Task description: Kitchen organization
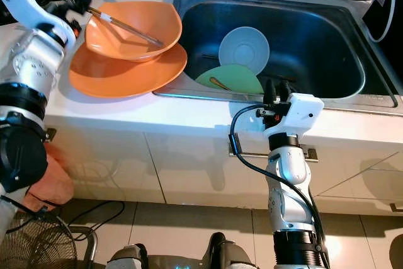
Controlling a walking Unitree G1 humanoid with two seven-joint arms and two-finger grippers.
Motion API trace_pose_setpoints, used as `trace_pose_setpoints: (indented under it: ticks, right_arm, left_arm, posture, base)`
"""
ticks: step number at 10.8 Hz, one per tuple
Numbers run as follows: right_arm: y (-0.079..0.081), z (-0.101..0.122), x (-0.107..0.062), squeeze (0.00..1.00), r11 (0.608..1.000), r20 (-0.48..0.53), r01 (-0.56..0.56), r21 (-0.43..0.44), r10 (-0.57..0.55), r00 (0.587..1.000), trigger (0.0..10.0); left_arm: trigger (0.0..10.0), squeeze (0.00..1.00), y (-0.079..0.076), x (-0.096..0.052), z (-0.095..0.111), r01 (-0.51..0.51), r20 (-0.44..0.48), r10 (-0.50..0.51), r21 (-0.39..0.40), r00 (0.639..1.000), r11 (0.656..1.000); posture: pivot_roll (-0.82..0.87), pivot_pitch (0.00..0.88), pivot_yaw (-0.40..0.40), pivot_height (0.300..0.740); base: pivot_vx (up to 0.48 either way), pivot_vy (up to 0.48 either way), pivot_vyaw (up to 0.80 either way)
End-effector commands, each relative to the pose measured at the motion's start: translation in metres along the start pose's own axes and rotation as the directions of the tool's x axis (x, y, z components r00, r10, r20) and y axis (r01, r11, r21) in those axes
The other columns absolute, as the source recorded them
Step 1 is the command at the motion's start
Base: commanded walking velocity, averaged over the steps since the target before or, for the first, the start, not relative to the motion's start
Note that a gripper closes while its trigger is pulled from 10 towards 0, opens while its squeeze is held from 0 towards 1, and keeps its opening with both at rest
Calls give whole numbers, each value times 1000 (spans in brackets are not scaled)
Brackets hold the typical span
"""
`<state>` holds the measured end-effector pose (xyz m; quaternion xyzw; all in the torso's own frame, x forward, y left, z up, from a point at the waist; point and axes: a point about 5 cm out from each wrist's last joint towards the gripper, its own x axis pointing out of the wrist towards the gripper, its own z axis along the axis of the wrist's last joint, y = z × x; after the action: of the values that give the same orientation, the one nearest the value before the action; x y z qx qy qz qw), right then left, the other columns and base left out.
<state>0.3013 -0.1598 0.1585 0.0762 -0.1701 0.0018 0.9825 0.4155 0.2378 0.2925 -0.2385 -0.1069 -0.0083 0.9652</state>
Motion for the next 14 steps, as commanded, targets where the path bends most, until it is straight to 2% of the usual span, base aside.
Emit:
trace_pose_setpoints:
  ticks: [1, 4, 6, 8, 12, 14]
  right_arm:
    - [-1, -11, -7, 0, 1000, -62, 0, -3, 0, 998, 10000]
    - [0, -7, -15, 0, 1000, -67, -16, -11, 15, 998, 10000]
    - [5, 14, -4, 0, 999, -4, -41, 6, 41, 999, 10000]
    - [11, 45, 12, 0, 997, 77, -73, 7, 72, 994, 10000]
    - [5, 61, 20, 0, 996, 82, -91, -11, 91, 992, 10000]
    - [4, 62, 16, 0, 996, 67, -90, -12, 90, 994, 10000]
  left_arm:
    - [10000, 0, -4, 2, 4, -4, 9, 4, -8, 1000, 1000]
    - [10000, 0, -1, 3, 13, -51, 28, 52, -19, 998, 999]
    - [10000, 0, -2, 4, 14, -49, 32, 50, -18, 998, 999]
    - [10000, 0, -1, 3, 11, -50, 27, 51, -26, 998, 998]
    - [10000, 0, -5, 4, 8, -38, 23, 39, -37, 999, 999]
    - [10000, 0, -10, 6, 10, -9, 31, 10, -46, 999, 999]
  posture:
    - [86, 200, -50, 740]
    - [73, 223, -60, 740]
    - [66, 234, -70, 740]
    - [50, 242, -84, 740]
    - [36, 243, -102, 740]
    - [34, 248, -101, 740]
  base:
    - [0, 0, 0]
    - [0, 0, 0]
    - [0, 0, 0]
    - [0, 0, 0]
    - [0, 0, 0]
    - [0, 0, 0]
